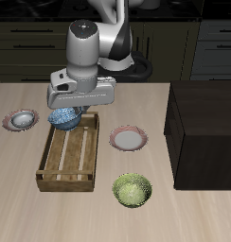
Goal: Place the white bowl on the off-center plate and place the blue bowl on top of the wooden shelf
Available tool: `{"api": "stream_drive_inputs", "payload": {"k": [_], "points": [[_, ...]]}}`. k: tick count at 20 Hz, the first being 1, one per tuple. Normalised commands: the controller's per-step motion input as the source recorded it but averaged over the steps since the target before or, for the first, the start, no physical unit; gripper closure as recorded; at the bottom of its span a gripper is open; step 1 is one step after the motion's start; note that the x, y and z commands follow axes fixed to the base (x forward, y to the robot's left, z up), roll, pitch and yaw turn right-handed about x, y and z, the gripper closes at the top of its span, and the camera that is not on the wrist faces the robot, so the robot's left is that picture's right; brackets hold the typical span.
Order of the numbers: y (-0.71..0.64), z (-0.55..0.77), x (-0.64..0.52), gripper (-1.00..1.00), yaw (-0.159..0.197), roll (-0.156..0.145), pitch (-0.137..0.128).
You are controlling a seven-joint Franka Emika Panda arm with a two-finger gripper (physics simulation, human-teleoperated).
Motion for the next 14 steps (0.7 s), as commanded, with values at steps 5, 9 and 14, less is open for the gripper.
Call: {"api": "stream_drive_inputs", "payload": {"k": [5, 9, 14], "points": [[0.06, 0.51, -0.09, 1.0, -0.012, 0.015, -0.06], [0.15, 0.57, -0.09, 1.0, 0.0, 0.015, -0.071], [0.08, 0.42, -0.07, 1.0, -0.004, 0.017, -0.053]]}}
